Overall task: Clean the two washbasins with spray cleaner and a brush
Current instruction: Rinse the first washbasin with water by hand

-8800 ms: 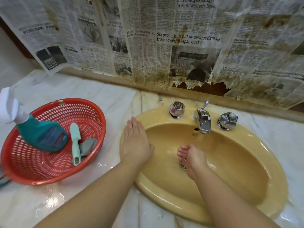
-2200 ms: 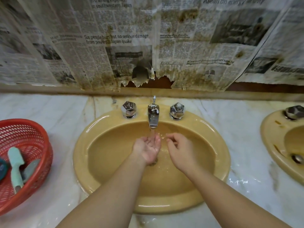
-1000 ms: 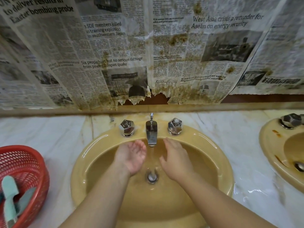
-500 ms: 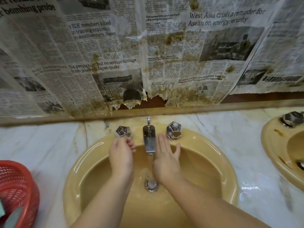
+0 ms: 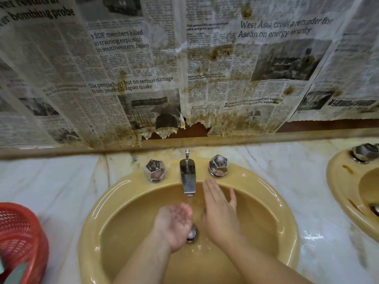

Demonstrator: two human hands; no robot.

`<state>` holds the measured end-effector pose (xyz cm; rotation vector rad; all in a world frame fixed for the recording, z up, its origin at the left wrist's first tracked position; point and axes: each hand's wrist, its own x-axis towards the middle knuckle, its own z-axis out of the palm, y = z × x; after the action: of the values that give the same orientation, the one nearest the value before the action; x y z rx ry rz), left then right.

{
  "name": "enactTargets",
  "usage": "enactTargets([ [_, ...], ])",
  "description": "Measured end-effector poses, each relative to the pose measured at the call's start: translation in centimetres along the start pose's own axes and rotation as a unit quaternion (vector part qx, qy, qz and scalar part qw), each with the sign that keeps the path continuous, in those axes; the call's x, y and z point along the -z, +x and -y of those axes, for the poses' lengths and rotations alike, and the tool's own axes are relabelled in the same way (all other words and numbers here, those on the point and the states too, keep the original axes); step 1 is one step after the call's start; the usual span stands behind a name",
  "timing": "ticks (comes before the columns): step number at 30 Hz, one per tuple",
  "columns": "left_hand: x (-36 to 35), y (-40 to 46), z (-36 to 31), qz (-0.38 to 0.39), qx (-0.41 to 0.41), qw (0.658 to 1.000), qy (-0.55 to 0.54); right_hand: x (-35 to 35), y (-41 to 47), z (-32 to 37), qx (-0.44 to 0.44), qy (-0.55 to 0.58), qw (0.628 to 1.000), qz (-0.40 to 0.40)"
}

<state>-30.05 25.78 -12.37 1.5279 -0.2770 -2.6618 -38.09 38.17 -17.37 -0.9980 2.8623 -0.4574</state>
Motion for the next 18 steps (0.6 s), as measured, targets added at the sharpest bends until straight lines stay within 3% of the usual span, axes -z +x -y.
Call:
enactTargets([
  [3,-0.3,-1.6,-1.9,-0.010,-0.066,0.997,-0.034,0.7,0.0,0.8,-0.002,0.007,1.000,0.008],
  [7,-6.1,-3.8,-5.8,0.049,-0.134,0.990,-0.022,1.4,1.9,2.5,-0.013,-0.013,0.999,0.033],
  [12,-12.3,-3.5,-3.7,0.086,-0.132,0.976,0.150,2.3,6.6,3.5,-0.022,-0.057,0.994,0.088],
  [14,-11.7,-3.5,-2.7,0.069,-0.160,0.967,0.188,2.0,6.2,3.4,-0.027,-0.066,0.994,0.080],
  [18,-7.1,-4.9,-3.7,-0.015,-0.329,0.920,0.211,0.9,1.9,3.8,-0.025,-0.104,0.991,0.080],
])
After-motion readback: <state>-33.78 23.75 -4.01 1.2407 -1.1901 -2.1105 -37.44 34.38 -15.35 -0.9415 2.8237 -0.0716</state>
